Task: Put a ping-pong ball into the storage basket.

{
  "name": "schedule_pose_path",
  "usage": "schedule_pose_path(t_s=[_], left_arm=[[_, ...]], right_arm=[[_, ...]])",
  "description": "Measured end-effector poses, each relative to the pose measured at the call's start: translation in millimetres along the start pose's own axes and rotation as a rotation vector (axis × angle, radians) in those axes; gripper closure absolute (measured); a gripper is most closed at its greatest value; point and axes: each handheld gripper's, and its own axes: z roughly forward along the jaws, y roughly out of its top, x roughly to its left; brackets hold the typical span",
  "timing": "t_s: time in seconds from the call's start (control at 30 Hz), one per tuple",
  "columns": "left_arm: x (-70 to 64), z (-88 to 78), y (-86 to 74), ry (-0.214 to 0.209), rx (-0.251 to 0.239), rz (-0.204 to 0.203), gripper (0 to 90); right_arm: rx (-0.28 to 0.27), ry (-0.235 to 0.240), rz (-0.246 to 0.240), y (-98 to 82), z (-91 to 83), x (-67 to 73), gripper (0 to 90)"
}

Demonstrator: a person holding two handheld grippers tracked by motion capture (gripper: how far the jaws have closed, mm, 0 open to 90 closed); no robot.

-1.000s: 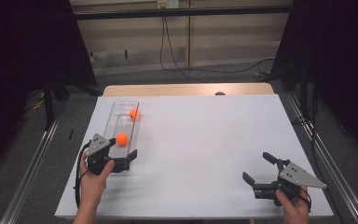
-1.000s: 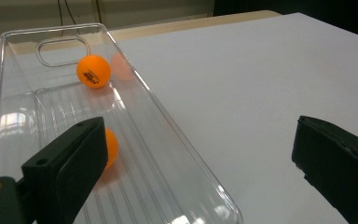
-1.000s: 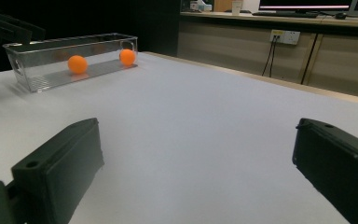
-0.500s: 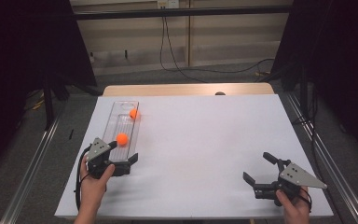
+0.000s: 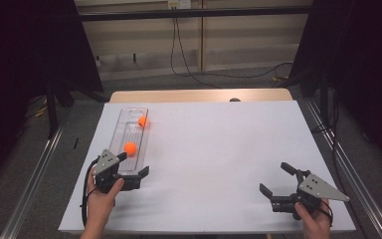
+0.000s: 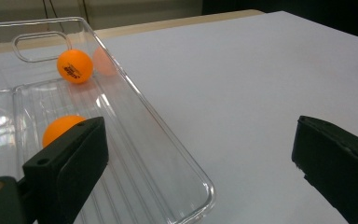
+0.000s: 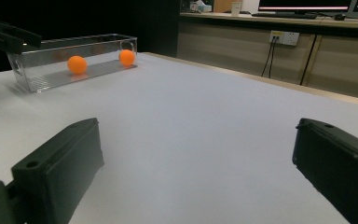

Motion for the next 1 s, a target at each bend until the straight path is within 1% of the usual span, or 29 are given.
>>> schedule_pose_path(t_s=[0.07, 0.13, 0.23, 0.27, 0.3, 0.43, 0.53, 0.6, 0.7, 0.73, 0.8, 0.83, 0.9, 1.0], left_arm=[[-0.6, 0.1, -0.3, -0.001, -0.002, -0.005, 3.8], [-0.3, -0.5, -0.5, 0.006, 0.008, 0.010, 3.8], [-0.1, -0.9, -1.4, 0.000, 0.001, -0.002, 3.8], [0.0, -1.5, -1.4, 0.003, 0.008, 0.007, 3.8], [0.0, -1.5, -1.4, 0.003, 0.008, 0.007, 3.8], [-1.2, -1.7, -3.3, -0.001, 0.004, 0.001, 3.8], [-1.3, -2.5, -5.3, 0.004, 0.008, 0.000, 3.8], [-1.1, -2.6, -7.2, 0.000, 0.001, -0.005, 3.8], [-1.1, -3.5, -11.1, 0.004, 0.006, -0.003, 3.8], [-1.1, -3.9, -11.9, 0.004, 0.005, -0.002, 3.8], [-1.6, -4.3, -13.5, -0.003, -0.001, -0.013, 3.8], [-1.5, -4.8, -13.7, -0.006, 0.001, -0.002, 3.8], [-1.5, -5.6, -13.7, -0.008, -0.004, -0.001, 3.8], [-0.7, -7.1, -14.4, -0.007, -0.016, -0.012, 3.8]], right_arm=[[-0.001, 0.001, -0.001, 0.1, 0.1, 0.2, 1.0], [-0.001, 0.002, -0.002, 0.0, 0.2, 0.3, 1.0], [-0.001, 0.001, 0.000, 0.1, 0.0, 0.2, 1.0], [-0.001, 0.001, -0.002, 0.1, -0.1, 0.2, 1.0], [-0.001, 0.001, -0.002, 0.1, -0.1, 0.2, 1.0], [-0.002, 0.002, -0.001, 0.2, -0.2, 0.4, 1.0], [-0.003, 0.001, 0.000, 0.2, -0.6, 0.0, 1.0], [-0.002, 0.001, 0.001, 0.2, -0.7, 0.0, 1.0], [-0.001, 0.002, -0.004, 0.1, -0.5, 0.5, 1.0], [0.000, 0.003, -0.007, 0.0, -0.2, 0.6, 1.0], [0.002, 0.003, -0.004, -0.1, 0.1, 1.4, 1.0], [0.002, 0.004, -0.004, 0.0, 0.2, 1.7, 1.0], [0.003, 0.004, -0.004, -0.2, 0.5, 2.1, 1.0], [0.004, 0.004, -0.005, -0.2, 0.6, 2.2, 1.0]])
